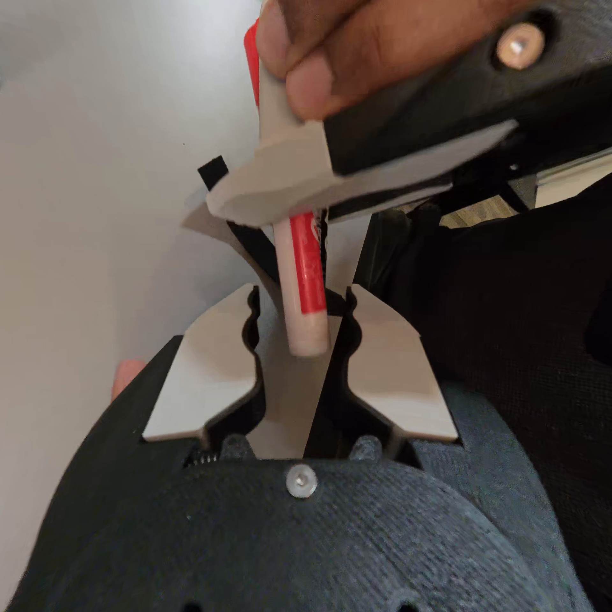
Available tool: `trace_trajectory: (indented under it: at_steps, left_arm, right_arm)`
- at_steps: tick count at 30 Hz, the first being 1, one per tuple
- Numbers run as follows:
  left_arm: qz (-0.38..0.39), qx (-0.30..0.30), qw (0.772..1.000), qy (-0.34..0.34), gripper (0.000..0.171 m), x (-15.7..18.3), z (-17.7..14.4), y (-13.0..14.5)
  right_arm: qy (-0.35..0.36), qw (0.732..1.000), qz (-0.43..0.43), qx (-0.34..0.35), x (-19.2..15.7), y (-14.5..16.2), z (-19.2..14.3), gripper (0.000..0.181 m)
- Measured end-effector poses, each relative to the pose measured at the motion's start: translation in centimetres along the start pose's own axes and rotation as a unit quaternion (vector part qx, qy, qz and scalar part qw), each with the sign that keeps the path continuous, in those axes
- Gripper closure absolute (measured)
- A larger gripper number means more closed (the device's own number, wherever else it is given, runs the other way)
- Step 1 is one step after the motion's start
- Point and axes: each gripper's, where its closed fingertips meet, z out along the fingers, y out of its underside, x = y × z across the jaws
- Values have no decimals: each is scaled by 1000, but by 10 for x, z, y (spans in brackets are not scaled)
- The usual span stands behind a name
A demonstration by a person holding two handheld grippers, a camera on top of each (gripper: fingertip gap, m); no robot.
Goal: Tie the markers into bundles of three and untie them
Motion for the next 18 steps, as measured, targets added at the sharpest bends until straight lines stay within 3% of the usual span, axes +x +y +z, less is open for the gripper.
trace_trajectory:
  at_steps: [5,9,14,18]
  left_arm:
    - [-24,95,995,-19,110,-14,-49,-11]
    - [-70,176,981,-44,114,-34,-81,-19]
    - [-116,183,976,-38,133,-47,-65,-23]
    - [-150,186,971,5,157,-44,-40,-32]
  right_arm:
    - [-79,987,136,-4,-9,25,5,145]
    - [-193,935,299,2,-23,45,6,145]
    - [-268,874,405,0,-29,55,-2,145]
    - [-277,870,408,-21,-30,57,-7,145]
